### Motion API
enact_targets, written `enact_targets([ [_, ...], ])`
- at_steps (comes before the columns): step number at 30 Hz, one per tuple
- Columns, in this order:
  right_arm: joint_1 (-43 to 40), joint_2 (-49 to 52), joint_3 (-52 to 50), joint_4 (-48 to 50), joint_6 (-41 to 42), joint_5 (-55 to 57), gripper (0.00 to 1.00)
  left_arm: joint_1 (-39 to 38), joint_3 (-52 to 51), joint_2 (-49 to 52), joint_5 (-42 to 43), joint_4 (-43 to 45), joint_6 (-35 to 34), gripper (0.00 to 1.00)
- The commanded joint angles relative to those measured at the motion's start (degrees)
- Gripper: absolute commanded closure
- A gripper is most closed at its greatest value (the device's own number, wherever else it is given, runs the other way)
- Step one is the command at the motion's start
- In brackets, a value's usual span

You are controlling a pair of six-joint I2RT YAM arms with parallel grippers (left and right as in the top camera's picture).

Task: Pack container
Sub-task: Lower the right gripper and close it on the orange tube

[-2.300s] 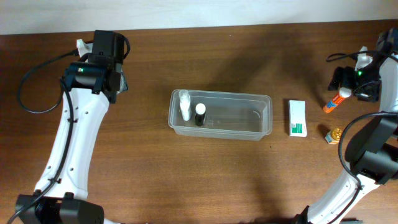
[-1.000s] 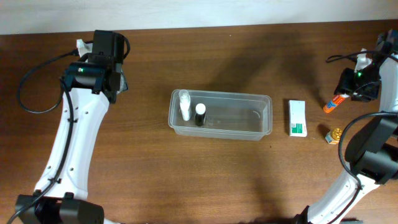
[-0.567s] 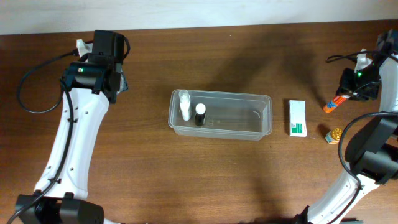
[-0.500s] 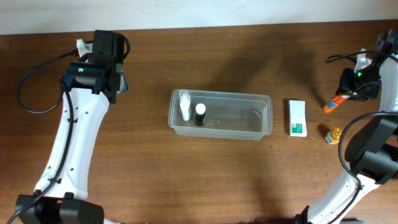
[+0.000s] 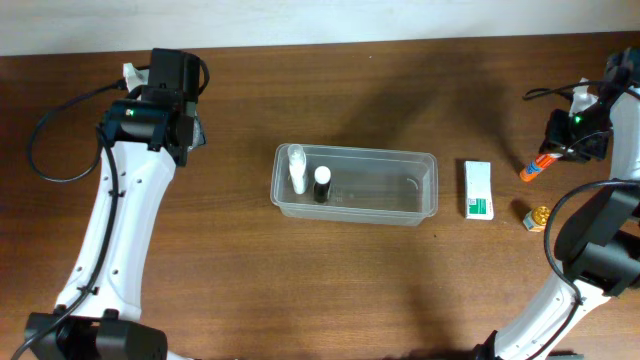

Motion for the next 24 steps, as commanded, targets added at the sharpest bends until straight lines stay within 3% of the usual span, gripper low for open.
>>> enact_targets([
  [1,-0.26,0.33,0.70,-0.31,0.46,-0.50,0.69,0.20,0.90,-1.38,-1.01,-0.07,0.04,0.01],
  [4,-0.26,0.33,0.70,-0.55,0.46,-0.52,0.68,0.20,0.90,-1.38,-1.01,-0.07,0.04,0.01],
  [9,-0.26,0.33,0.70,-0.74,0.48,-0.52,0.57,0.20,0.90,-1.38,-1.01,-0.09,0.04,0.01],
  [24,-0.26,0.33,0.70,-1.25,0.90,-0.52,0.53,0.20,0.90,-1.38,-1.01,-0.07,0.04,0.01],
])
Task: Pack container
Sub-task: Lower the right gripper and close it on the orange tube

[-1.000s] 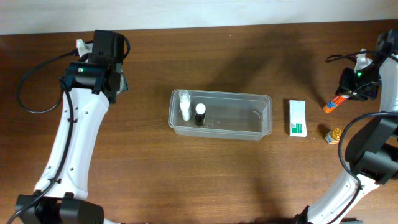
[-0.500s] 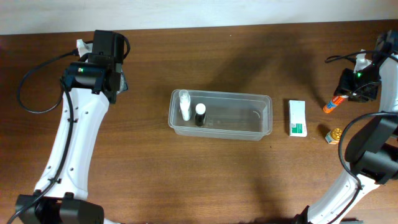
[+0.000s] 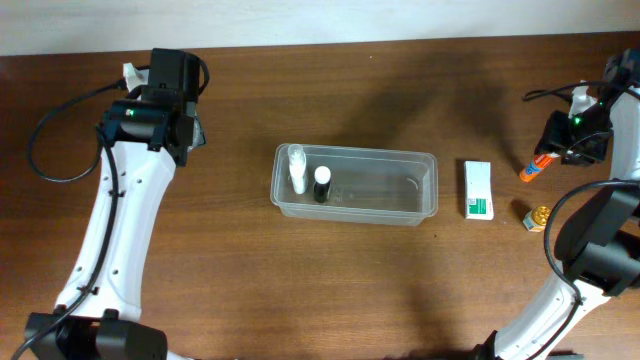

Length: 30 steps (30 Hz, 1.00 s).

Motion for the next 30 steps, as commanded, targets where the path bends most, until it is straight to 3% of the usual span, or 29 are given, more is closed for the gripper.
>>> enact_targets([
  [1,-0.26,0.33,0.70,-0.04,0.68,-0.50,0.54,0.20,0.90,-1.38,-1.01,-0.11,0.04,0.01],
  [3,-0.26,0.33,0.70,0.04,0.66,-0.48,0.59,0.20,0.90,-1.38,-1.01,-0.11,0.04,0.01],
  [4,-0.26,0.33,0.70,0.07,0.66,-0.46,0.68,0.20,0.90,-1.38,-1.01,-0.11,0.04,0.01],
  [6,-0.26,0.33,0.70,0.20,0.68,-0.46,0.75,0.20,0.90,-1.38,-1.01,-0.11,0.04,0.01],
  [30,0.20,-3.41,0.90,-0.63,0.68,-2.32,0.75,0.20,0.90,-1.38,-1.01,-0.11,0.04,0.01],
])
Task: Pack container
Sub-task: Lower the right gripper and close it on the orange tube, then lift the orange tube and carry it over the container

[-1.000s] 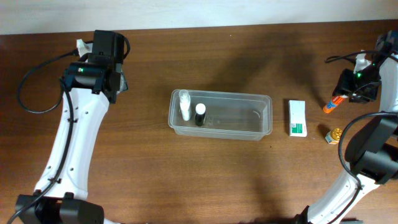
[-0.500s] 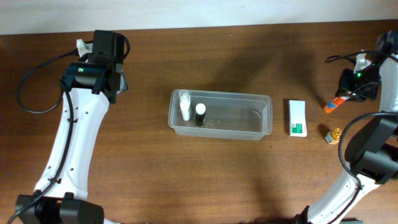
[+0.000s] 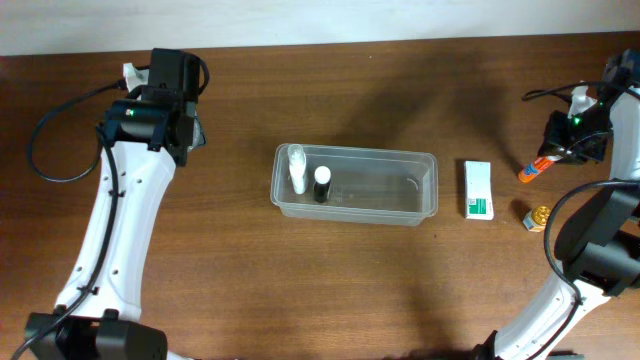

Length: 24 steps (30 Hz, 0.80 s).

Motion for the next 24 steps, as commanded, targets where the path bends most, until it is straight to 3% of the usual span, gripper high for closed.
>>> enact_targets([
  [1,0.42,-3.98,1.16,-0.42,0.24,-1.36,0.75,0.20,0.90,-1.38,-1.01,-0.07,0.04,0.01],
  [24,12.74,-21.46,3.13,-9.22,0.17,-1.92,0.74,0.20,0.90,-1.38,-1.01,-0.09,0.04,0.01],
])
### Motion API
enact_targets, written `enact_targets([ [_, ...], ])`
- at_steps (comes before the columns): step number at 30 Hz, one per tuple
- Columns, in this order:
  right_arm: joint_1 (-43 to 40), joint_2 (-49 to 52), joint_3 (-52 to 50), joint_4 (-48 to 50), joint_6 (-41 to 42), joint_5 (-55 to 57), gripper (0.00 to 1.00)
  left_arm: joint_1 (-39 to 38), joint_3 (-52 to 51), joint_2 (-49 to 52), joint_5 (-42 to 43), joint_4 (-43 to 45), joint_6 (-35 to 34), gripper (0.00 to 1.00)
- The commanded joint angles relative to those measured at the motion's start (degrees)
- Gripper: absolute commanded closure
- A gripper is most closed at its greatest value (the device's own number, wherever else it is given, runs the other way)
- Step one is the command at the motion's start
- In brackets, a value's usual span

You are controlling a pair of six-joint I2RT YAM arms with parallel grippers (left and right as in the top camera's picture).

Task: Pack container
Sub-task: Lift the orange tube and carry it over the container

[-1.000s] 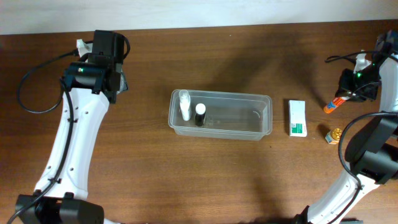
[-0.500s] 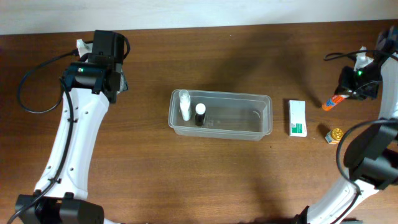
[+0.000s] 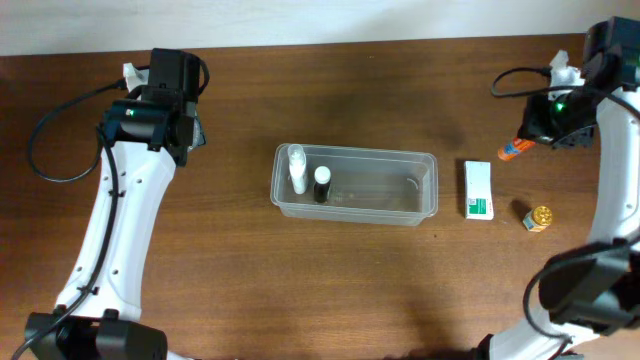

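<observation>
A clear plastic container (image 3: 410, 190) sits mid-table with a white bottle (image 3: 297, 167) and a black-capped bottle (image 3: 321, 183) standing at its left end. My right gripper (image 3: 527, 141) is shut on an orange tube (image 3: 513, 150), held above the table to the upper right of the container. A white-and-green box (image 3: 478, 189) lies just right of the container, and a small gold-capped jar (image 3: 539, 217) sits further right. My left gripper (image 3: 196, 134) hovers far left, its fingers mostly hidden under the wrist.
The brown wooden table (image 3: 300, 290) carries everything. A black cable (image 3: 45, 150) loops from the left arm near the left edge. The right arm's cable (image 3: 515, 75) arcs over the back right corner.
My right gripper has moved left and toward the back with the orange tube in it; the tube no longer lies beside the gold-capped jar. The left arm is unchanged.
The orange tube lay on the table at the far right with my right gripper over its upper end through all three earlier moments, shifting only slightly. Now the tube is lifted and carried nearer the container. Container, box, jar and left arm stayed put.
</observation>
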Motion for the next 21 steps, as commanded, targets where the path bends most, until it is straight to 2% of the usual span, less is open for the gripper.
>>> enact_targets([
  [1,2.27,-5.55,2.62,-2.12,0.00,-0.92,0.75,0.20,0.90,-1.38,-1.01,-0.09,0.04,0.01],
  [12,15.61,-13.38,6.54,-8.98,0.37,-0.92,0.75,0.20,0.90,-1.38,-1.01,-0.11,0.04,0.01],
  [21,30.73,-13.51,6.51,-9.79,7.21,-0.92,0.75,0.20,0.90,-1.38,-1.01,-0.09,0.04,0.01],
])
